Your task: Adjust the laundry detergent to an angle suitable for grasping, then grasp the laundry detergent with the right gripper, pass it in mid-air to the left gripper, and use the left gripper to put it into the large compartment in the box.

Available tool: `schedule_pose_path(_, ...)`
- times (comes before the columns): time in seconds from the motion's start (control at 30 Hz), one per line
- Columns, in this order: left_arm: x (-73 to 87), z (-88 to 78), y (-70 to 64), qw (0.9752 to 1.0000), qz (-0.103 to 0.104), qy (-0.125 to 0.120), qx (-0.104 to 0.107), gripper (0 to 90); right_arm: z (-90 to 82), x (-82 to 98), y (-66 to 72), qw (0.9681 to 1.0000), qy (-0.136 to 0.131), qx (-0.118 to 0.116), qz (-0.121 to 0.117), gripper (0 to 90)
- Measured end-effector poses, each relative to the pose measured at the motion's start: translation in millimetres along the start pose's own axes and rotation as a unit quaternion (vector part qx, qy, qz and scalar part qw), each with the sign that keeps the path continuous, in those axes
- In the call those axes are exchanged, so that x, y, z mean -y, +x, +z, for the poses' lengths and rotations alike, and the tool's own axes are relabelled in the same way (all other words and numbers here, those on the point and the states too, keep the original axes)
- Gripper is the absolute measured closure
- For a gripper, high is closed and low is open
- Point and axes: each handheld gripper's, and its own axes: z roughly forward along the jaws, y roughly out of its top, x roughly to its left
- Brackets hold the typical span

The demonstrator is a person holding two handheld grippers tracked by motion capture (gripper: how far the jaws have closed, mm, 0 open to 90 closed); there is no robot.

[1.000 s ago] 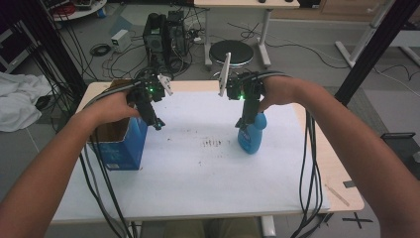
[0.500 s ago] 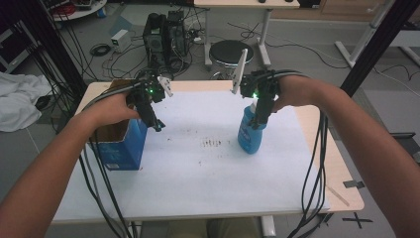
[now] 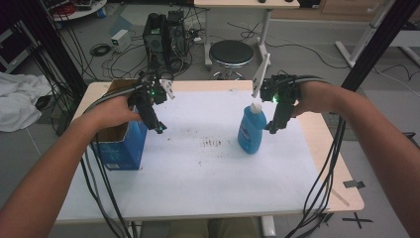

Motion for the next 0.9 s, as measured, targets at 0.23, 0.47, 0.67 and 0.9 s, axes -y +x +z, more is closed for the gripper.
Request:
schedule_pose_path(0.23,0.8,0.3,-3.3,1.0,-0.001,0.0,0.001,6.3,3.0,19.1,3.7,0.9997,0.016,0.017,0.01,3.0)
schedule_pose_path(0.47,1.2,0.8,-3.7,1.0,0.0,0.0,-0.003,6.3,3.1,31.4,6.7,0.9985,0.02,0.037,0.035,3.0)
schedule_pose_path(0.67,1.6,2.8,-4.0,0.9999,0.009,0.008,0.004,6.4,8.2,40.0,8.7,0.9975,0.015,0.046,0.052,3.0)
schedule_pose_path(0.9,3.3,5.2,-6.1,1.0,0.007,0.003,0.003,6.3,15.1,46.3,10.5,0.9952,0.013,0.053,0.082,3.0)
